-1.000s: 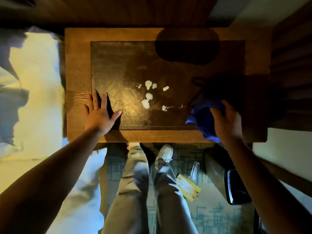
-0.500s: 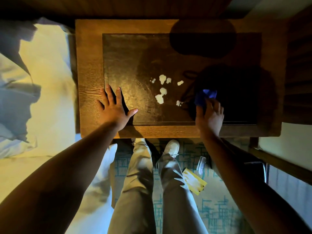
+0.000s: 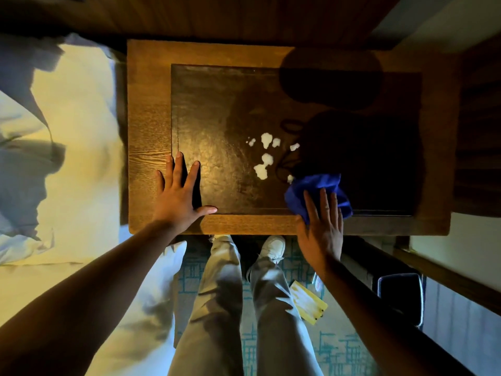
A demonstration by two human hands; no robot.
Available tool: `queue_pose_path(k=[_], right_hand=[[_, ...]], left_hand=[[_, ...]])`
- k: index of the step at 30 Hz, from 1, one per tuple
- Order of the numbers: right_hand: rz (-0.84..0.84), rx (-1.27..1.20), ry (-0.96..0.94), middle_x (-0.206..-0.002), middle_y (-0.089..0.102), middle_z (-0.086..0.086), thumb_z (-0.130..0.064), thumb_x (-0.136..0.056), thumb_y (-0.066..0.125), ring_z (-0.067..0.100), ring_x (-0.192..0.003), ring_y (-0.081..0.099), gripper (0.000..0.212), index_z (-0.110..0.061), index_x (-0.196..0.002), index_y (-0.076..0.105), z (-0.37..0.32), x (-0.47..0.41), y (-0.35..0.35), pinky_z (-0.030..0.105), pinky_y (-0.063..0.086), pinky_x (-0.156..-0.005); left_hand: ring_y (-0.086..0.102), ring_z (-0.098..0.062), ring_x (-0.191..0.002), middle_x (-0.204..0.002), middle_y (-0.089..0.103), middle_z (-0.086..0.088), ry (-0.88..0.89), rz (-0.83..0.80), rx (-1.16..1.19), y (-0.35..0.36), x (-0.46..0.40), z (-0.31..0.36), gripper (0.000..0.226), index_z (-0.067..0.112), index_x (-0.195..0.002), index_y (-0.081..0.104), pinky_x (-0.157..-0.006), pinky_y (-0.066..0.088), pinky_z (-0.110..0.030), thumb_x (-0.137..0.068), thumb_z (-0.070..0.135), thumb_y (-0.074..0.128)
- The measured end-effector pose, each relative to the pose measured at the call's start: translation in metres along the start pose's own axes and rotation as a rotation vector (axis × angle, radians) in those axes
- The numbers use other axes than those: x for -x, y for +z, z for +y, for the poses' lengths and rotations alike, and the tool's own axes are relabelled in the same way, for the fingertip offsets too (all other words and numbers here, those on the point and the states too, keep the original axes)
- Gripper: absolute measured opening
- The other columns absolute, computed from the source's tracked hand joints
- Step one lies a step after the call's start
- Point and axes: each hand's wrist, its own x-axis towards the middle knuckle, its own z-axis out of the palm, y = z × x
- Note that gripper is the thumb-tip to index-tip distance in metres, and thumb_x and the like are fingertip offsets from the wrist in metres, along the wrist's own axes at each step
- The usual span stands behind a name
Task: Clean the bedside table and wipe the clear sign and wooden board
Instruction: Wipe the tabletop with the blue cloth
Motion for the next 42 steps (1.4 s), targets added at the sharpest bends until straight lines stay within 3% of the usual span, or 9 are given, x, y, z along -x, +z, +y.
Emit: queue_pose_path(k=[4,13,18,23,27,33,39,42], right_hand=[[0.003,0.06,-0.01,-0.168,0.018,0.011,-0.05,-0.099,0.039,0.037,-0.155,0.011,0.061,-0.032,-0.157,0.031,-0.011,-0.048,-0.009,0.057,0.022,-0.122],[0.037,-0.026,-0.003,-0.169,0.015,0.01,-0.032,-0.101,0.045,0.037,-0.156,0.008,0.057,-0.033,-0.156,0.031,-0.062,-0.16,-0.036,0.057,0.016,-0.122],[0.051,0.009,-0.167,-0.165,0.028,0.013,-0.025,-0.096,0.051,0.04,-0.153,0.019,0.057,-0.028,-0.153,0.041,-0.058,-0.108,-0.017,0.058,0.023,-0.12],[0.056,-0.003,-0.169,-0.165,0.028,0.011,-0.023,-0.1,0.05,0.034,-0.155,0.018,0.055,-0.026,-0.154,0.039,-0.022,-0.019,0.012,0.055,0.024,-0.122],[0.022,0.066,-0.112,-0.164,0.029,0.013,-0.034,-0.098,0.043,0.035,-0.152,0.024,0.057,-0.022,-0.154,0.04,0.008,-0.024,-0.001,0.058,0.03,-0.118],[0.08,-0.072,0.213,-0.169,0.013,0.011,-0.031,-0.101,0.044,0.035,-0.156,0.007,0.059,-0.026,-0.158,0.028,-0.011,-0.135,-0.042,0.055,0.015,-0.124],[-0.093,0.014,-0.293,-0.165,0.026,0.013,-0.027,-0.099,0.052,0.039,-0.153,0.018,0.051,-0.024,-0.15,0.046,-0.093,-0.168,-0.033,0.053,0.022,-0.122],[-0.016,0.057,-0.476,-0.161,0.036,0.013,-0.024,-0.091,0.054,0.04,-0.15,0.028,0.056,-0.023,-0.147,0.051,-0.1,-0.11,-0.002,0.059,0.028,-0.118]], left_hand=[[-0.016,-0.038,-0.154,-0.168,-0.015,-0.019,-0.013,-0.022,-0.022,-0.001,-0.001,0.002,0.122,0.022,-0.162,0.005,-0.123,0.001,-0.062,-0.072,0.079,0.064],[-0.019,-0.035,-0.154,-0.167,-0.02,-0.015,-0.073,-0.076,-0.051,-0.007,0.0,0.01,0.122,0.027,-0.162,-0.003,-0.121,0.003,-0.066,-0.073,0.08,0.062],[-0.016,-0.036,-0.154,-0.168,-0.017,-0.014,-0.075,-0.065,-0.054,-0.007,0.0,0.009,0.122,0.027,-0.162,0.0,-0.12,0.005,-0.067,-0.072,0.081,0.062],[-0.018,-0.034,-0.154,-0.168,-0.017,-0.014,-0.07,-0.056,-0.054,-0.007,0.0,0.009,0.121,0.027,-0.162,0.002,-0.119,0.004,-0.068,-0.072,0.082,0.06],[-0.016,-0.035,-0.155,-0.168,-0.015,-0.015,-0.072,-0.05,-0.046,-0.006,0.0,0.009,0.121,0.026,-0.162,0.003,-0.119,0.005,-0.069,-0.071,0.081,0.062],[-0.017,-0.036,-0.154,-0.168,-0.018,-0.015,-0.075,-0.074,-0.072,-0.006,0.0,0.01,0.122,0.027,-0.162,-0.001,-0.119,0.006,-0.068,-0.072,0.081,0.061],[-0.016,-0.036,-0.154,-0.168,-0.019,-0.014,-0.095,-0.083,-0.077,-0.008,-0.001,0.013,0.123,0.028,-0.161,-0.003,-0.12,0.006,-0.067,-0.071,0.08,0.063],[-0.015,-0.035,-0.155,-0.168,-0.017,-0.014,-0.099,-0.073,-0.07,-0.007,-0.001,0.013,0.124,0.028,-0.162,0.0,-0.119,0.006,-0.066,-0.07,0.08,0.064]])
